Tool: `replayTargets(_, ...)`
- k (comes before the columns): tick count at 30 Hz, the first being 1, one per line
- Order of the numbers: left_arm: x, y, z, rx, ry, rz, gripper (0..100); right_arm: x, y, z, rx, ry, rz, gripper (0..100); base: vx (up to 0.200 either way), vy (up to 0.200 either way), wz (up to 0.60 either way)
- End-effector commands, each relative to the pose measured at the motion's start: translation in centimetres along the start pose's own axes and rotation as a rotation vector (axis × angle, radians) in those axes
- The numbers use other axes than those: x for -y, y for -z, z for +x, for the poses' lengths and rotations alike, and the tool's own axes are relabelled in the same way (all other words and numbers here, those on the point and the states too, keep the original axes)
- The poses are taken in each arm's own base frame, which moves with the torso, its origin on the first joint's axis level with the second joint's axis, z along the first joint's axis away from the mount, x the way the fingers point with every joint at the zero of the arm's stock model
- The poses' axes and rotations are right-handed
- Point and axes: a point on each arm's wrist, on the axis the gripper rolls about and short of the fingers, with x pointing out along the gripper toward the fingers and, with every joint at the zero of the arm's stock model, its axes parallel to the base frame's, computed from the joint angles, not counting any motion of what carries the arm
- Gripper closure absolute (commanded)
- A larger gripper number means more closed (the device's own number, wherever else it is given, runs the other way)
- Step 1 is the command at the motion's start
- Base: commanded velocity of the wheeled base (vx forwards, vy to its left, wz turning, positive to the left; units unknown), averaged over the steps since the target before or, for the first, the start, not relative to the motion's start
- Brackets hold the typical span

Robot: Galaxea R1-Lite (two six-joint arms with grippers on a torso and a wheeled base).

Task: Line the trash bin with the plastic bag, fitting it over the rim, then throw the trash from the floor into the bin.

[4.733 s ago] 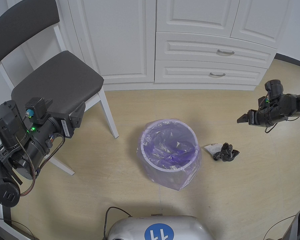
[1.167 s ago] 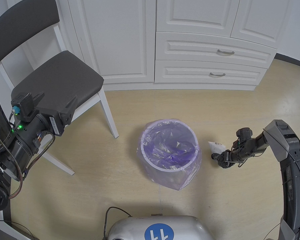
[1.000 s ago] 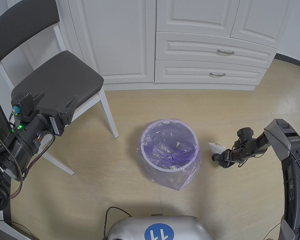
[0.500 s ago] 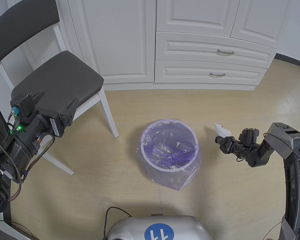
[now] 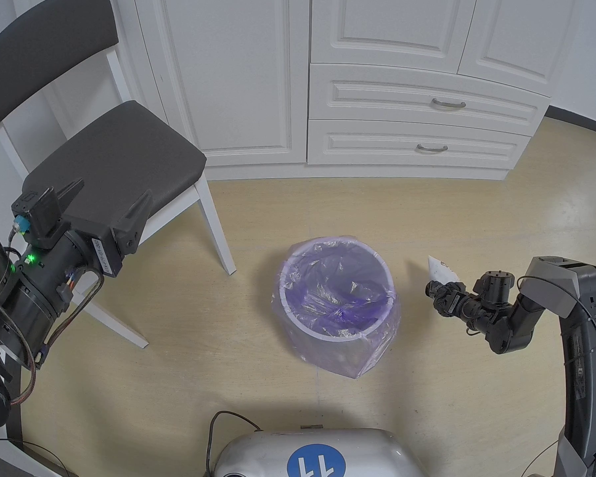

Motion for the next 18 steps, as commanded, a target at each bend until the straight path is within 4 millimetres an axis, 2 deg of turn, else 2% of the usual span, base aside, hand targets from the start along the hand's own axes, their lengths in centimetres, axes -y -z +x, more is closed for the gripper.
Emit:
replayTargets(1,0.01,0.02,-0.02,0.000,0.002,0.000,0,-0.03,0.23,0.02,-0.006,-0.001,-0.003,100,0.000,0.000,0.00)
replayTargets(11,0.07,0.20,0.03,-0.007,0.006,0.003,0,-0.75,0.72,-0.04,-0.004,-0.013,-0.053,100,0.000,0.000,0.00)
replayTargets(18,0.15,0.41,0.04,-0.015,0.011,0.005,0,-0.58,1.06,-0.28,0.038,-0.012,-0.084,100,0.000,0.000,0.00)
